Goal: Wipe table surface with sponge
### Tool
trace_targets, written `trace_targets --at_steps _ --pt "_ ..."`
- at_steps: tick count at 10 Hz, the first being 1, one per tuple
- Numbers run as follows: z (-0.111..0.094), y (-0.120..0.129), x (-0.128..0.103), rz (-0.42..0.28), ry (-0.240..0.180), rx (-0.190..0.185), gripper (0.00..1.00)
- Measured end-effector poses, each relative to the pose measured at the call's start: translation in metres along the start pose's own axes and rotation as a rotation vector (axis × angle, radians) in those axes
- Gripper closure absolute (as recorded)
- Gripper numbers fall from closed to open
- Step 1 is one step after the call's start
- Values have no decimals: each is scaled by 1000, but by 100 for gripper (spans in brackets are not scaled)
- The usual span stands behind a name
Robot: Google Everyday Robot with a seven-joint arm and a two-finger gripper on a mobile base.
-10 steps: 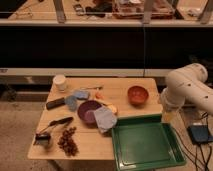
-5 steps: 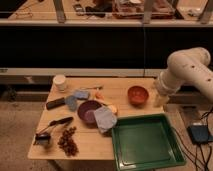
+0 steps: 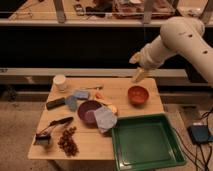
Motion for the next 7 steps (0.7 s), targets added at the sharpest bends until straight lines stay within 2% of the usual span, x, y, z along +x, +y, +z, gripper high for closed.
trace_targets --at_steps 6,7 --pt "0 1 2 2 1 1 35" --pt "1 2 -1 -5 -11 4 35"
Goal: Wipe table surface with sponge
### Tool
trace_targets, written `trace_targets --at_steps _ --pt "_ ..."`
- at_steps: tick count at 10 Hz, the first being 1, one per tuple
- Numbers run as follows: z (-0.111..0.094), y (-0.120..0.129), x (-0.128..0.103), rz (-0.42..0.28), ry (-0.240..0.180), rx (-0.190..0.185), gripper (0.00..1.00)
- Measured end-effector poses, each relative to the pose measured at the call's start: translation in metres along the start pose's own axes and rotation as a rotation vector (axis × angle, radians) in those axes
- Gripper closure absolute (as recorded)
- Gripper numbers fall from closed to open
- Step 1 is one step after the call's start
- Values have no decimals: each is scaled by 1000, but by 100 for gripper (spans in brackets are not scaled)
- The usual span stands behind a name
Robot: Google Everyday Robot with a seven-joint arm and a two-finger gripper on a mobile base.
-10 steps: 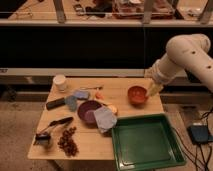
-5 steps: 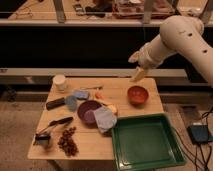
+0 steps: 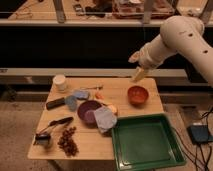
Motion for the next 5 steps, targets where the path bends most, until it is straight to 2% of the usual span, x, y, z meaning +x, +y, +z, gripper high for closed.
trace_targets --at_steps 2,5 --pt "1 5 -13 -41 -42 11 35" --pt "23 14 -67 -108 -89 34 35"
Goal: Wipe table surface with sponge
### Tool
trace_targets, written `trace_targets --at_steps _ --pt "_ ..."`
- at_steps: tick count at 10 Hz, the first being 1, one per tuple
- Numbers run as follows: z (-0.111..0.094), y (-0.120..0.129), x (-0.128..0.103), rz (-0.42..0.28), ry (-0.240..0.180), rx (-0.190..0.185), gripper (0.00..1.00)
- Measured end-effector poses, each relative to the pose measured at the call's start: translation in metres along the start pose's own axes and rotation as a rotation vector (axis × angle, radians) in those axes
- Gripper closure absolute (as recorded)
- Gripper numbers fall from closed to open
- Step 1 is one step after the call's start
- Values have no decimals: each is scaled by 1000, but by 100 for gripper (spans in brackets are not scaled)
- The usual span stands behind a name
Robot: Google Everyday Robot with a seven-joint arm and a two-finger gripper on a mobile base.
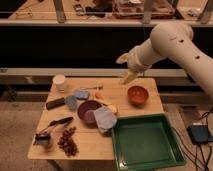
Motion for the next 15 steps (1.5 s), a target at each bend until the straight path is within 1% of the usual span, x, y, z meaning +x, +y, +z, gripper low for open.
trace_targets --at_steps 1,3,4,5,6,7,8,10,11,13,14,15 --pt "17 2 -27 -30 -13 4 35" --pt "43 5 -61 -72 -22 5 35" --pt "58 5 -75 -93 -21 1 35" --pt "79 2 -90 -120 -12 -8 35" --pt "99 -4 -98 -139 -1 -19 35" --pt "116 -15 -101 -147 13 -27 35" --pt "131 -30 -100 -150 31 -31 35" --pt "155 -58 -90 -160 81 -28 35" --pt "179 -75 -88 -176 118 -33 35" --pt "210 -83 -85 -204 164 -46 35" --pt "231 -81 -82 -222 191 -62 35" --pt "247 -75 -82 -234 199 -82 35"
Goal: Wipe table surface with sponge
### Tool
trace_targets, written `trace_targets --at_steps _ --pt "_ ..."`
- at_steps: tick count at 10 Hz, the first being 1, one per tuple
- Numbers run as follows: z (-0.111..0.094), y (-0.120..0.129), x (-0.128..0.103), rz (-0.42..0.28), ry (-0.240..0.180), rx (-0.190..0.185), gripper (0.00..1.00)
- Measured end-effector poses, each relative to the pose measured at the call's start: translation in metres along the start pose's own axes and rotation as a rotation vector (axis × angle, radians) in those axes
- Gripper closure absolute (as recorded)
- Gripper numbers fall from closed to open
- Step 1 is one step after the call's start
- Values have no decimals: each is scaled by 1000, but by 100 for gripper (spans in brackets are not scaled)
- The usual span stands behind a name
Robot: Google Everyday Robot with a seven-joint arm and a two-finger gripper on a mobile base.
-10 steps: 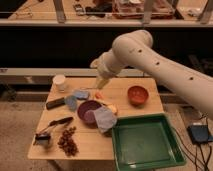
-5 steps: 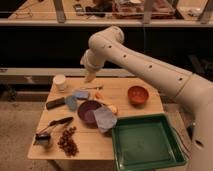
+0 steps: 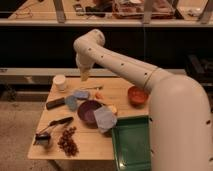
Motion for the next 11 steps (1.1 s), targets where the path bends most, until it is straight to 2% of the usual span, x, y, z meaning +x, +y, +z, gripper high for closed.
trace_targets --at_steps 3,5,7,9,10,11 --pt "43 22 -5 -19 21 -62 35" --pt "65 34 -3 -19 38 -97 35" --pt "87 43 -2 -12 51 -148 35" --pt "101 45 -6 0 8 -231 35" --pt "104 46 -8 3 -11 -258 35" --pt "104 46 -8 5 -14 -263 35"
